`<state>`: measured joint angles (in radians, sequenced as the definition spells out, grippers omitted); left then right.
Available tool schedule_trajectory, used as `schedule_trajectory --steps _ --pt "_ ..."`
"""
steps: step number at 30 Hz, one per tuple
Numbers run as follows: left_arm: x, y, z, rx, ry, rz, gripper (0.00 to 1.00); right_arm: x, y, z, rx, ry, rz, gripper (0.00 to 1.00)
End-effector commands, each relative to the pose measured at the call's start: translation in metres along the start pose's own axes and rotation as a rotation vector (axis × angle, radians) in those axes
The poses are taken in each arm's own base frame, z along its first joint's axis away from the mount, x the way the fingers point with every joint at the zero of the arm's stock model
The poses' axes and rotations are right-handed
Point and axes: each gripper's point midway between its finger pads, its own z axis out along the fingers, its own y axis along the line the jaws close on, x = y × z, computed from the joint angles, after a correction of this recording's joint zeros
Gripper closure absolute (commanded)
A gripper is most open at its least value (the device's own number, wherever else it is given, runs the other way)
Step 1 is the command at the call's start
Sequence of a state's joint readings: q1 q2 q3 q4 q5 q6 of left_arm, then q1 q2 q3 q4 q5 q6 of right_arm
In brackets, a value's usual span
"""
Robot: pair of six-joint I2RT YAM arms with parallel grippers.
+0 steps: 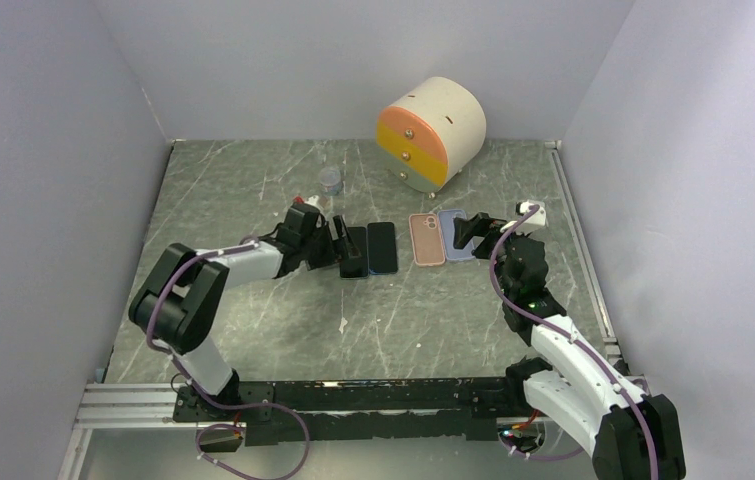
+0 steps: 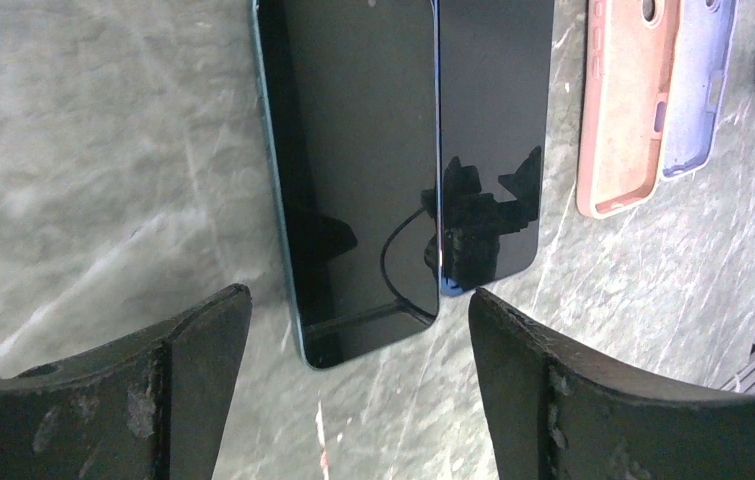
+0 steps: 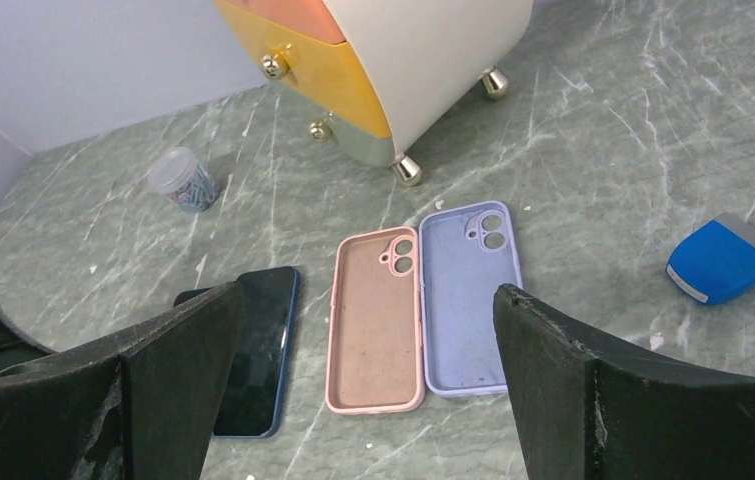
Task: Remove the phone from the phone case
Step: Place the phone at the center of the board, then reset both arms
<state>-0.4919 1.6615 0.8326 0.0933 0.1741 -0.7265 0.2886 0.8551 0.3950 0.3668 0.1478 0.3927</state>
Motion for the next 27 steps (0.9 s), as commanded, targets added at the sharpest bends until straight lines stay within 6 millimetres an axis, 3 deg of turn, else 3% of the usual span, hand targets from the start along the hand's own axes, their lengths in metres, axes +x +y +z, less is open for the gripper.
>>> schedule_trajectory --steps 1,11,13,21,27 --pt "-0.017 -0.003 -0.034 -0.026 -0.083 0.044 0.15 -0.016 0.000 -0.002 0.005 -0.058 0.003 0.03" --pt "-0.053 -0.003 -0.155 -0.129 -0.347 0.078 0.12 -0.049 -0.003 -0.025 0.063 -0.118 0.049 0.01" --pt "-0.058 -0.004 -0.183 -0.141 -0.402 0.069 0.07 -0.057 -0.007 -0.036 0.093 -0.122 0.046 0.01" --pt "-0.078 -0.011 -0.307 -0.174 -0.620 0.144 0.06 -0.083 -0.030 -0.079 0.230 -0.174 0.073 0.01" --pt "-0.082 0.009 -0.380 -0.263 -0.805 0.216 0.06 -0.098 -0.032 -0.108 0.236 -0.201 0.050 0.01"
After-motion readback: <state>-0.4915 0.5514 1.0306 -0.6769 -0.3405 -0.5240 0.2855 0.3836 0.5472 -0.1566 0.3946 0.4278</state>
